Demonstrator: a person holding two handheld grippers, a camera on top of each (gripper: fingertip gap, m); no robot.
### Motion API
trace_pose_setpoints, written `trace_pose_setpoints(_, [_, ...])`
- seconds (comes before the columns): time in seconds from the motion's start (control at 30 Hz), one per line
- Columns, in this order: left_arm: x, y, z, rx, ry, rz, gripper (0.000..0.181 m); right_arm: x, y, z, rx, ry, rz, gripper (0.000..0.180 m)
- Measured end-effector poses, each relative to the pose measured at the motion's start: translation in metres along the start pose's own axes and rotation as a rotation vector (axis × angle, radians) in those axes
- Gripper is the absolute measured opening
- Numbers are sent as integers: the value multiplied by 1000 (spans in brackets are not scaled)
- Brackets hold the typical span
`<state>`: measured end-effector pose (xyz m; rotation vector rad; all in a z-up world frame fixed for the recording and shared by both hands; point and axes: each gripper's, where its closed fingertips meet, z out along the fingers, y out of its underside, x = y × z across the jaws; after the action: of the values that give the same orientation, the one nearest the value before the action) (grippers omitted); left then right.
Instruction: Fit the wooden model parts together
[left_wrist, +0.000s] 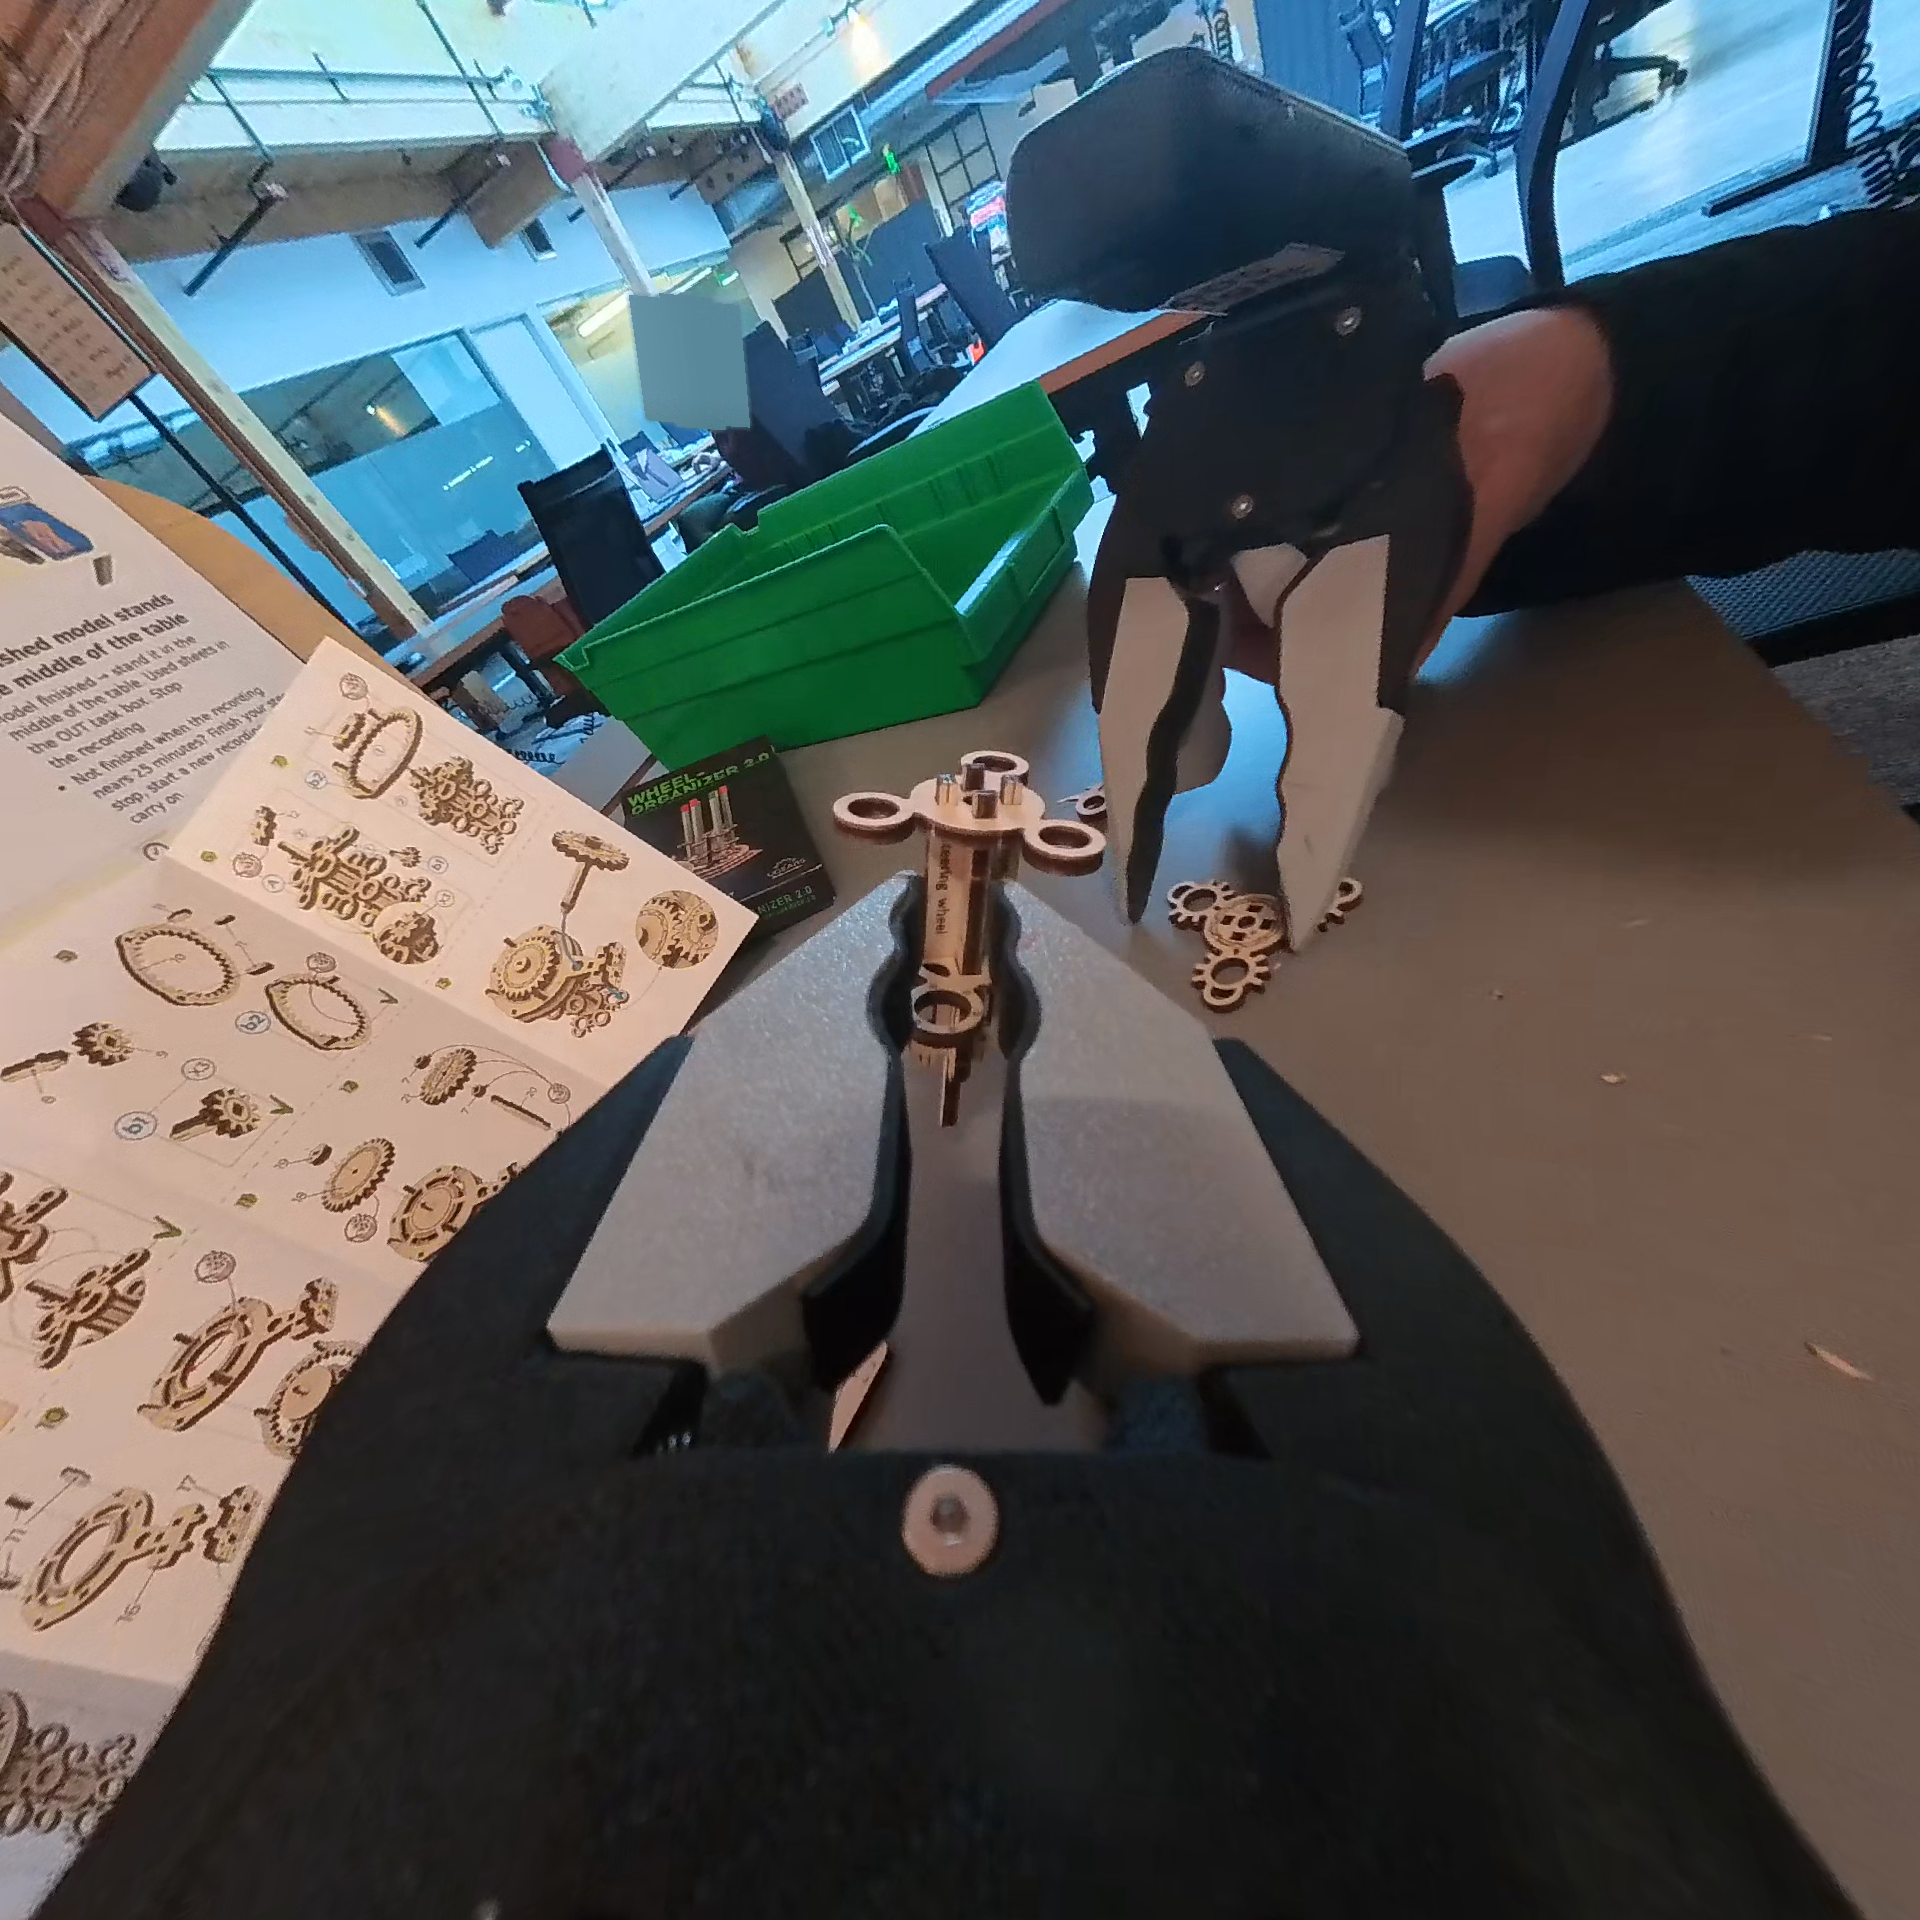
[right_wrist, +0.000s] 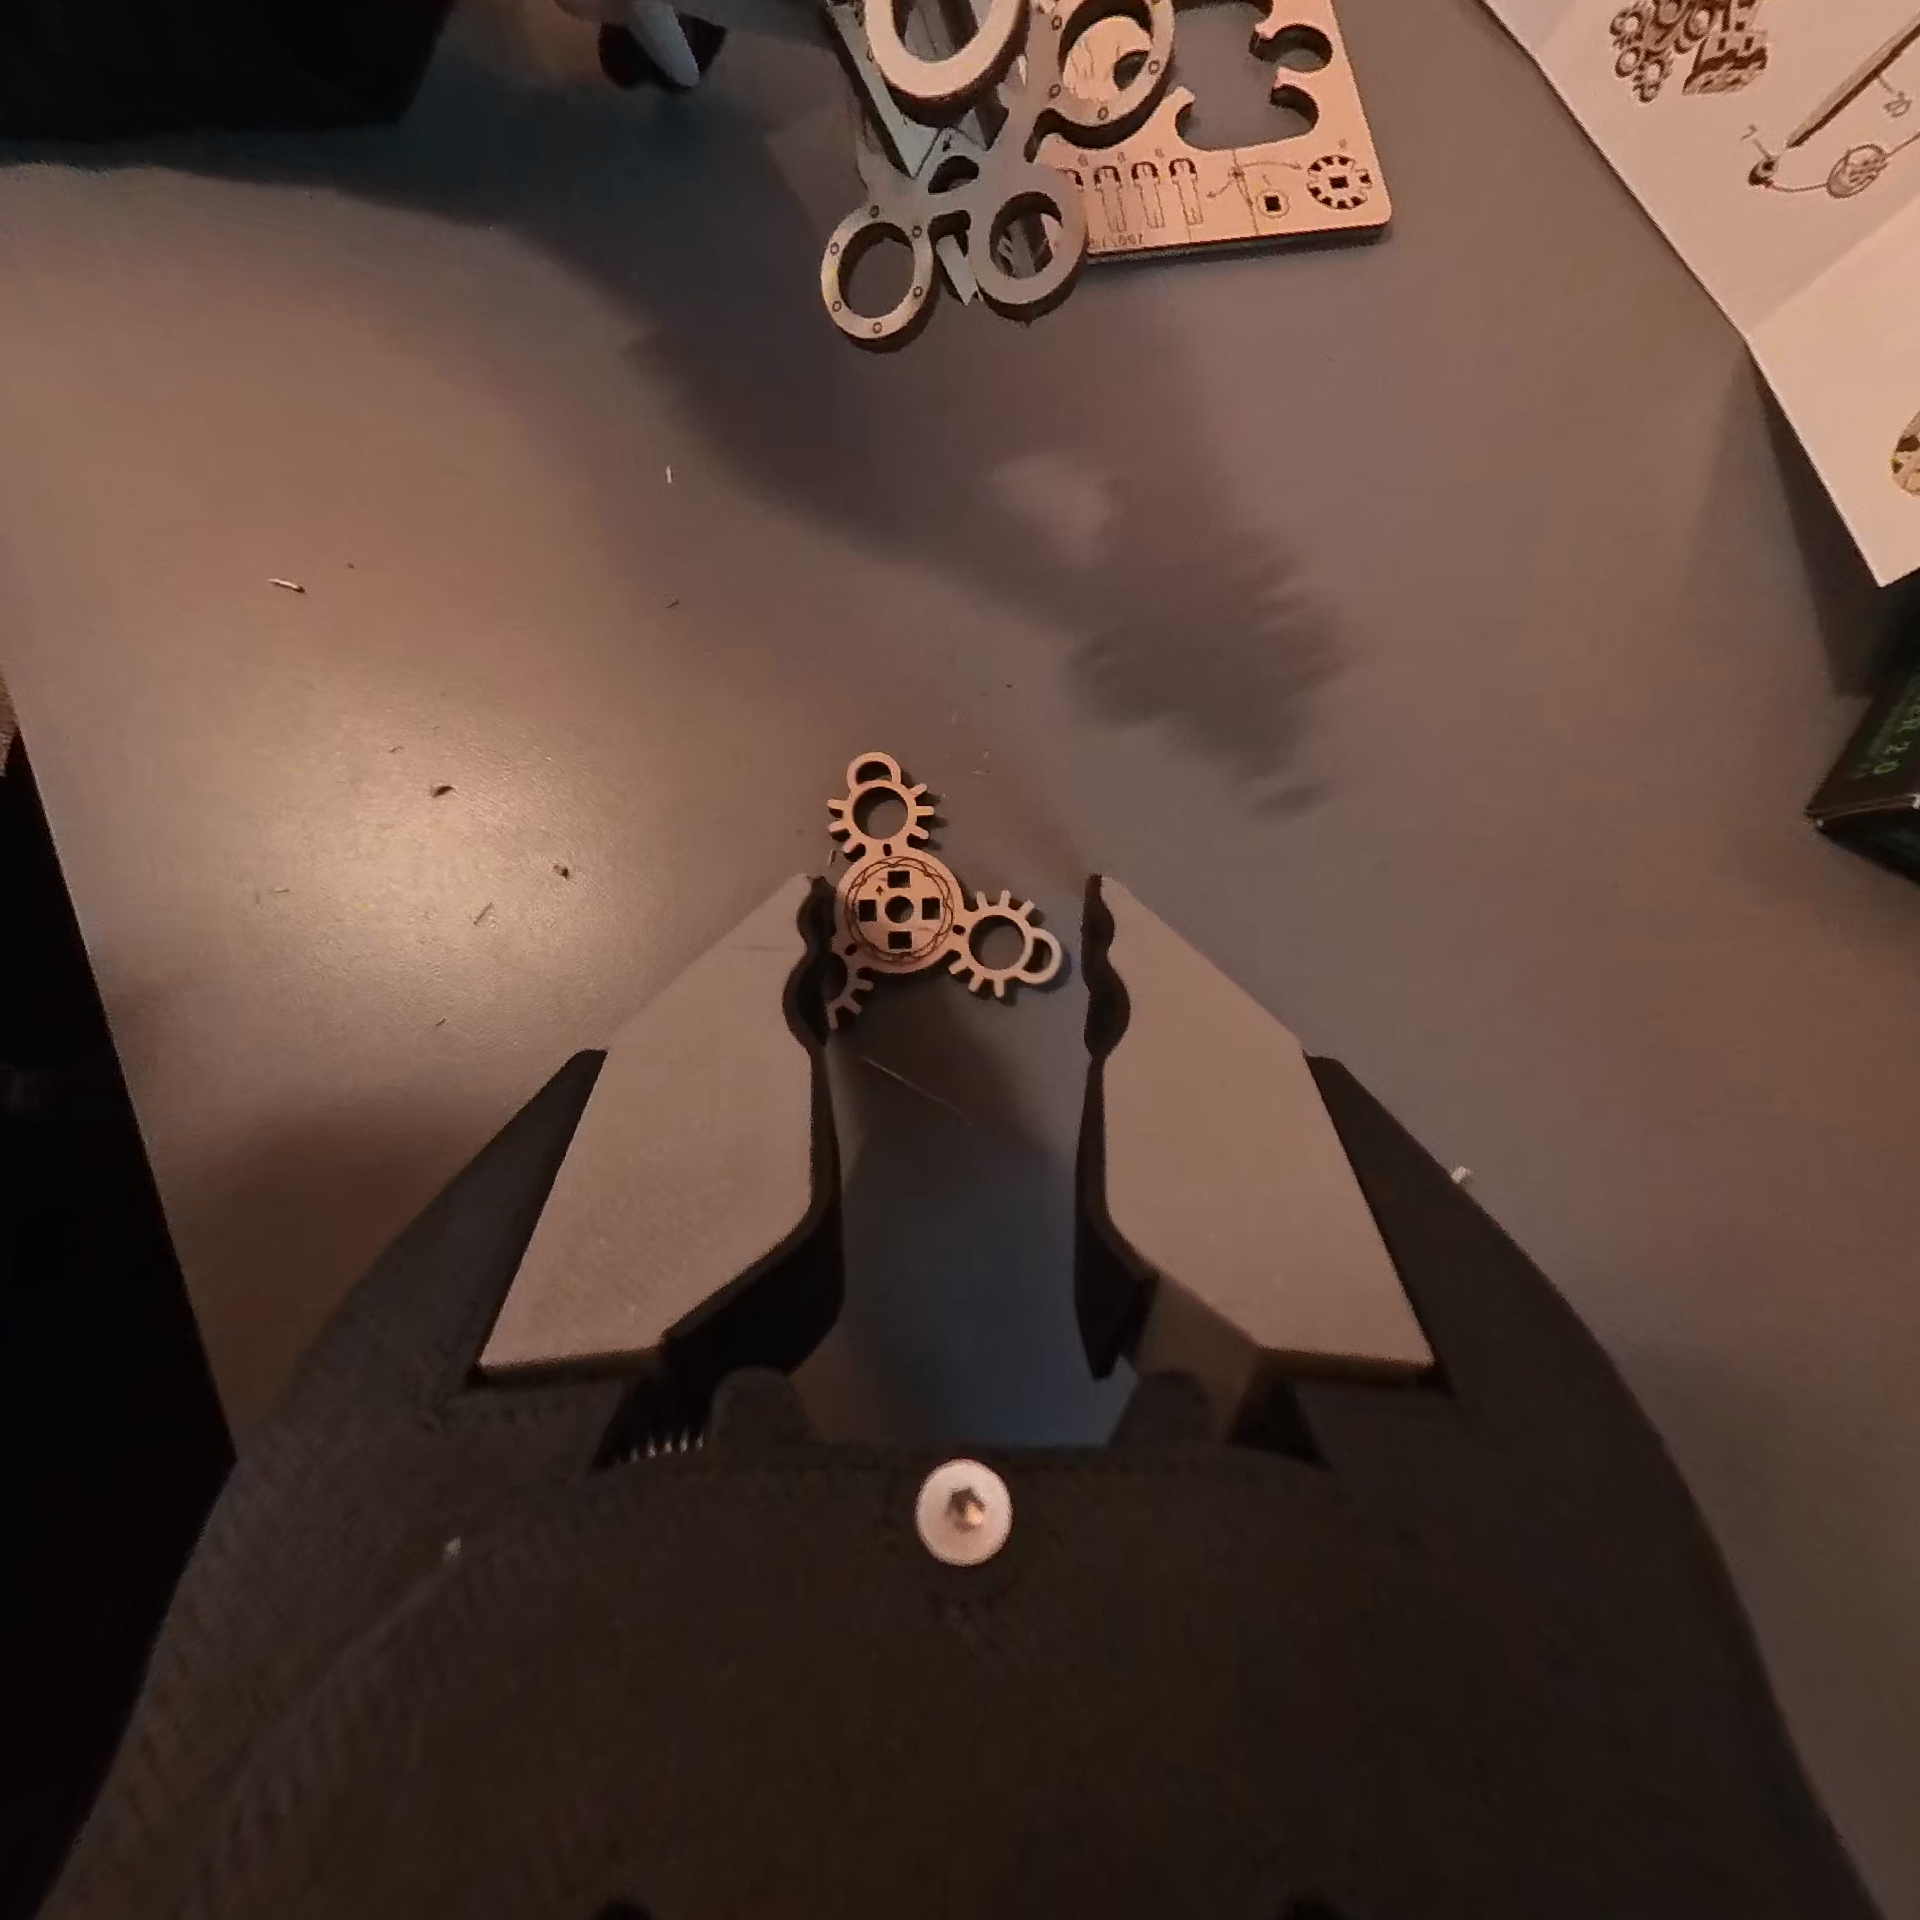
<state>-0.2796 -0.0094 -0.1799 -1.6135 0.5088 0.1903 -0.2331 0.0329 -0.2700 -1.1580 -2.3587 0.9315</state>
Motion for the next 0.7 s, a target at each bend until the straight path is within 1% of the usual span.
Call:
trace_pose_setpoints(0.17, [1, 1, 0, -5, 3, 0, 9, 2, 1, -1, 0, 2, -2, 40])
trace_pose_setpoints(0.7, [1, 2, 0, -9, 7, -3, 9, 3, 3, -4, -9, 11, -26, 39])
